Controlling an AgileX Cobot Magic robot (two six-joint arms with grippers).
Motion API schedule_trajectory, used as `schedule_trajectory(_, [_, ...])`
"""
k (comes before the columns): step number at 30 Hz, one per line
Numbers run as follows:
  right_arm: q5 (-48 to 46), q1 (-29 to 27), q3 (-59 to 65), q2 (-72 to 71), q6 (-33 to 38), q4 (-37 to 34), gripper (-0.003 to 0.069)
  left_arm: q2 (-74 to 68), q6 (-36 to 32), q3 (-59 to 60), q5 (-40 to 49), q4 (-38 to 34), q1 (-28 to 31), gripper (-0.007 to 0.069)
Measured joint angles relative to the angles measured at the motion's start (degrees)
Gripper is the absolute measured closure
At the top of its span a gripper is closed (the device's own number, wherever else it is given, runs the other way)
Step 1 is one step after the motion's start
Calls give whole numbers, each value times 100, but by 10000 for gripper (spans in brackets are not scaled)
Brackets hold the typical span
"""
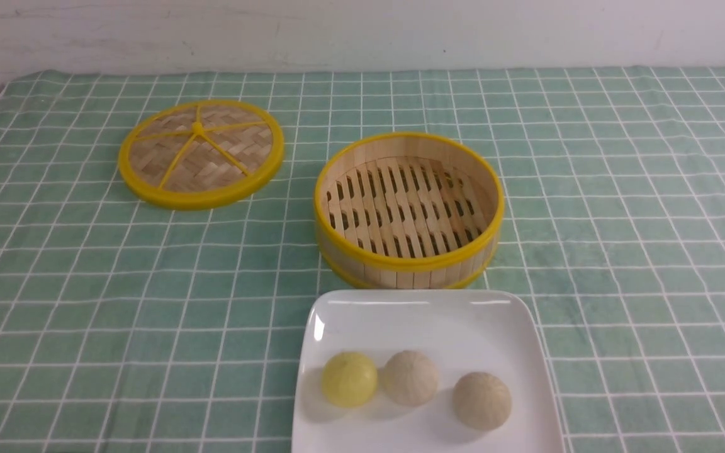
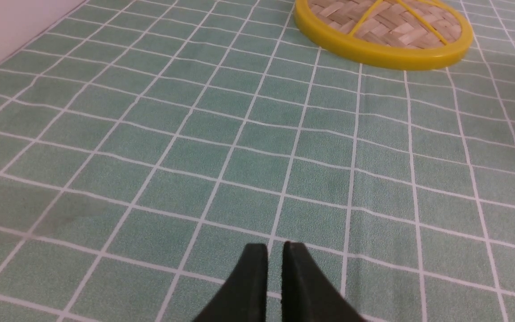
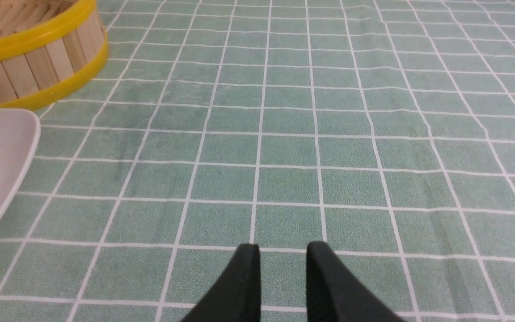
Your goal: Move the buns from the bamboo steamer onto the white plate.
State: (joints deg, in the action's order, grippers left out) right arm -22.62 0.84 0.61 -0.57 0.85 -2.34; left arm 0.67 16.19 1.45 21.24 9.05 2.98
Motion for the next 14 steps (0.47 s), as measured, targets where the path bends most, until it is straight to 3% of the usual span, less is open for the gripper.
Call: schedule_trajectory(14, [0,0,0,0,0,0,468,0,0,0,7,0,0,538])
